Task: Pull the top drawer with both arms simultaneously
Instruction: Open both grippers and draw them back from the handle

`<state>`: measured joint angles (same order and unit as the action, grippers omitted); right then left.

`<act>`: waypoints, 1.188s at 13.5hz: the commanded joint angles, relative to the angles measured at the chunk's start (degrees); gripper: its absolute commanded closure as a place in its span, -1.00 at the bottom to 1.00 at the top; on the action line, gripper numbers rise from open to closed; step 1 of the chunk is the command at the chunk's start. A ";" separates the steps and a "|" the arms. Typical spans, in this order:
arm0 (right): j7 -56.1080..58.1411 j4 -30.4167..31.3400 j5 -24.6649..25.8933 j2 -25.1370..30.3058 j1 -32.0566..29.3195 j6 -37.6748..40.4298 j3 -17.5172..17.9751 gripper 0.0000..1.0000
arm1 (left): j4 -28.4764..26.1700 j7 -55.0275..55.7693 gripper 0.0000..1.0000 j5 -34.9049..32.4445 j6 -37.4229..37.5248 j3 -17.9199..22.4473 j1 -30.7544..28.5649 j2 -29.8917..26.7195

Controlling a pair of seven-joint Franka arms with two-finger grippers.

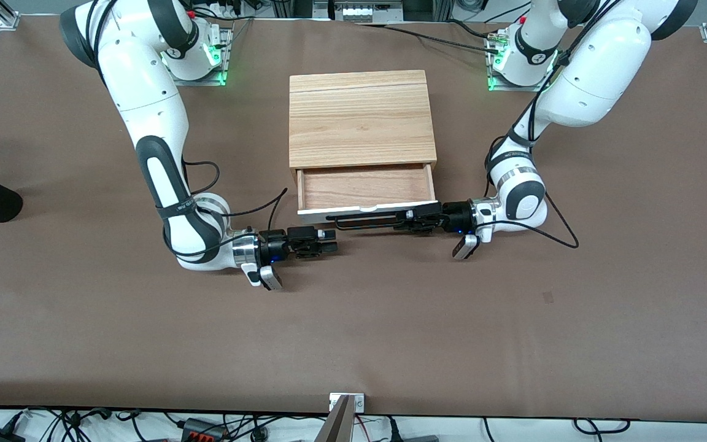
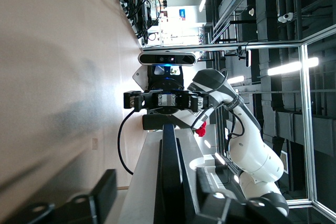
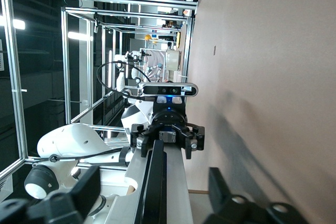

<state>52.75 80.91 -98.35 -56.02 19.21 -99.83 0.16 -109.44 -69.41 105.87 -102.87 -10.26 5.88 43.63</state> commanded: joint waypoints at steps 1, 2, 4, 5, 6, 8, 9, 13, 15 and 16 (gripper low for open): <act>-1.33 -2.07 -0.26 -0.49 0.12 -0.10 0.28 -1.00 | 0.72 2.51 -1.00 0.30 -0.14 -0.03 -0.26 -0.47; -1.33 -3.20 -0.18 -0.49 0.12 -0.19 0.28 -1.00 | 1.50 2.87 -1.00 0.21 -0.06 0.50 -0.43 -0.56; -5.26 -5.57 0.52 -0.49 0.30 -0.54 0.02 -1.00 | 2.65 3.22 -1.00 -3.19 -0.14 0.85 -1.66 -0.56; -7.55 -7.24 2.01 -0.40 0.21 -0.63 -0.07 -1.00 | 3.70 4.53 -1.00 -6.00 -0.06 1.03 -3.14 -0.65; -9.40 -8.65 3.33 -0.14 0.12 -0.63 -0.50 -1.00 | 3.97 6.72 -1.00 -8.82 0.03 1.03 -4.46 -1.35; -15.01 -10.50 7.27 0.56 0.30 -0.10 -3.92 -1.00 | 5.28 10.42 -1.00 -14.35 0.12 1.12 -6.49 -2.93; -18.18 -12.16 10.43 1.78 0.30 -0.01 -4.63 -1.00 | 6.51 11.13 -1.00 -16.99 0.12 1.12 -7.63 -3.02; -30.93 -12.88 26.15 7.67 -0.40 0.25 -5.60 -1.00 | 13.10 13.58 -1.00 -31.65 -0.05 1.29 -11.68 -4.24; -35.23 -12.88 33.55 10.31 -1.45 4.71 -5.78 -1.00 | 16.25 20.77 -1.00 -43.23 -0.14 3.39 -11.86 -7.84; -36.65 -12.88 35.31 11.36 -2.33 6.13 -6.13 -1.00 | 18.01 23.94 -1.00 -50.26 0.12 4.01 -11.95 -9.60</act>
<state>19.15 67.06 -66.92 -47.12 18.33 -96.66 -5.76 -93.75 -51.43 65.14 -102.81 -7.83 -6.49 38.37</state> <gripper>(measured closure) 0.000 0.000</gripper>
